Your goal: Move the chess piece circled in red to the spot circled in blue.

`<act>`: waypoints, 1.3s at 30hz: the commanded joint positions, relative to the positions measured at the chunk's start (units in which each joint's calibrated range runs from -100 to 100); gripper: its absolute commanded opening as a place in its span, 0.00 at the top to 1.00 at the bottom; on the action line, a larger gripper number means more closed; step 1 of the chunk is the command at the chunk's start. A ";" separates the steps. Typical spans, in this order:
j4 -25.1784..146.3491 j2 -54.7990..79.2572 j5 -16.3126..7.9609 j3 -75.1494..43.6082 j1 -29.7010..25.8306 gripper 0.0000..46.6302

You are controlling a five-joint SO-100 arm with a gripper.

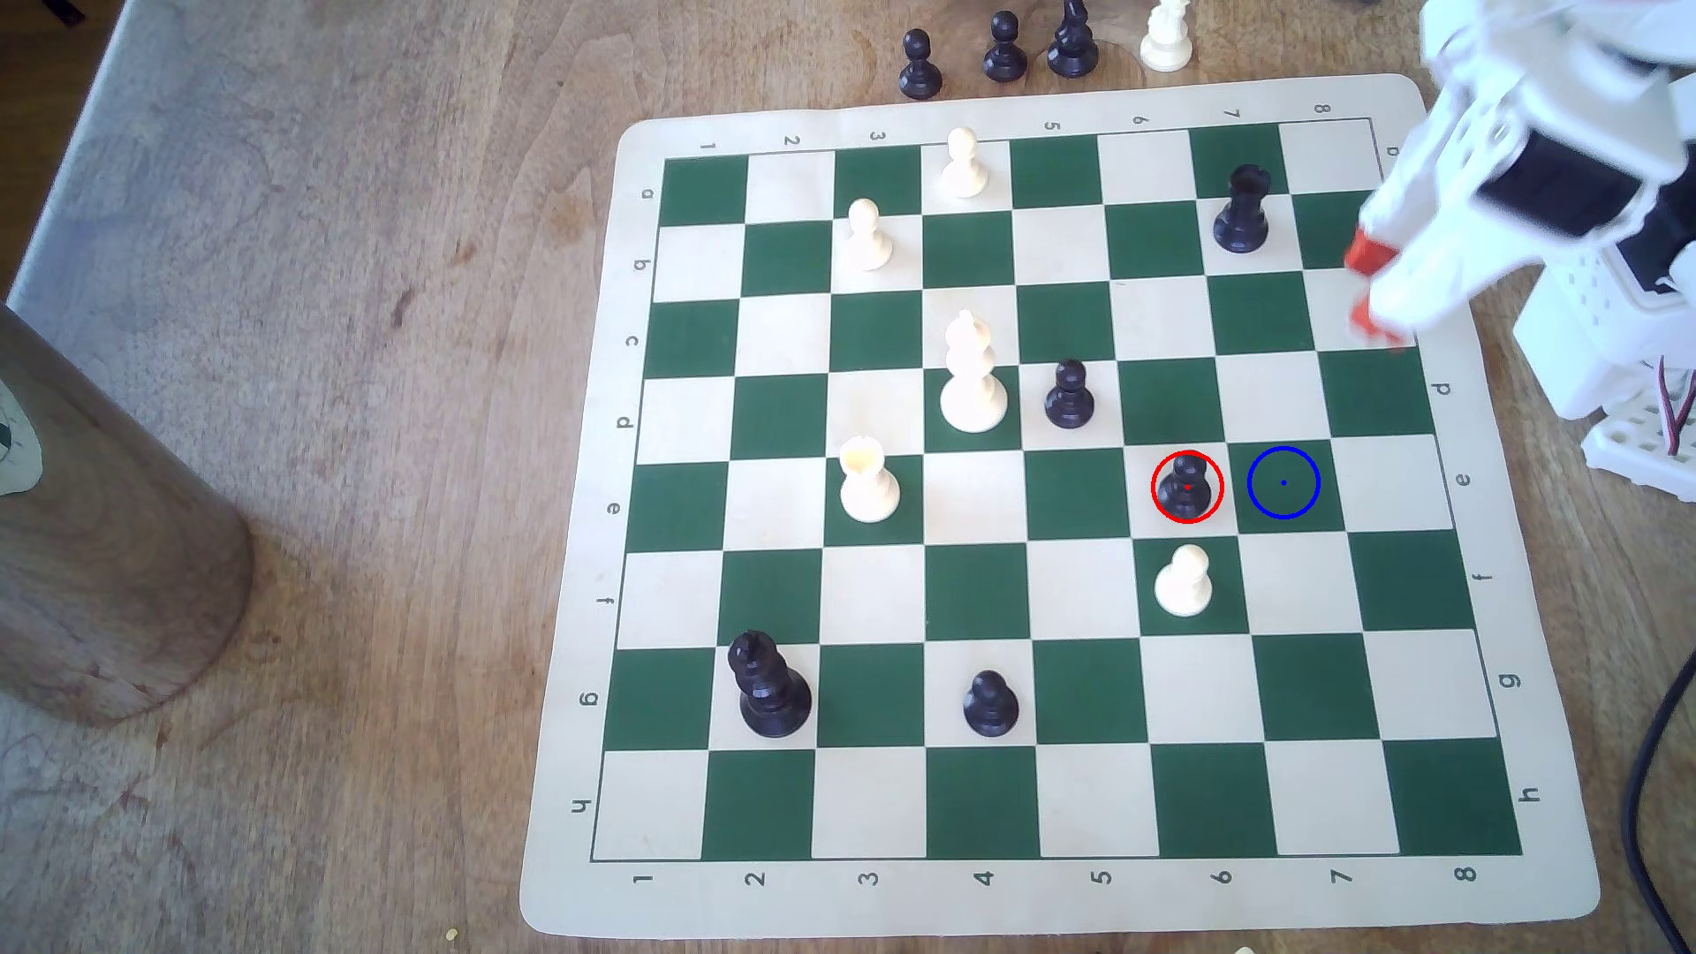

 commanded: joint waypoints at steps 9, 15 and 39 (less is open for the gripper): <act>-7.26 10.62 1.03 -2.07 -0.67 0.54; -11.44 20.04 0.39 -1.80 -0.12 0.62; -23.56 31.84 -0.63 4.63 0.11 0.62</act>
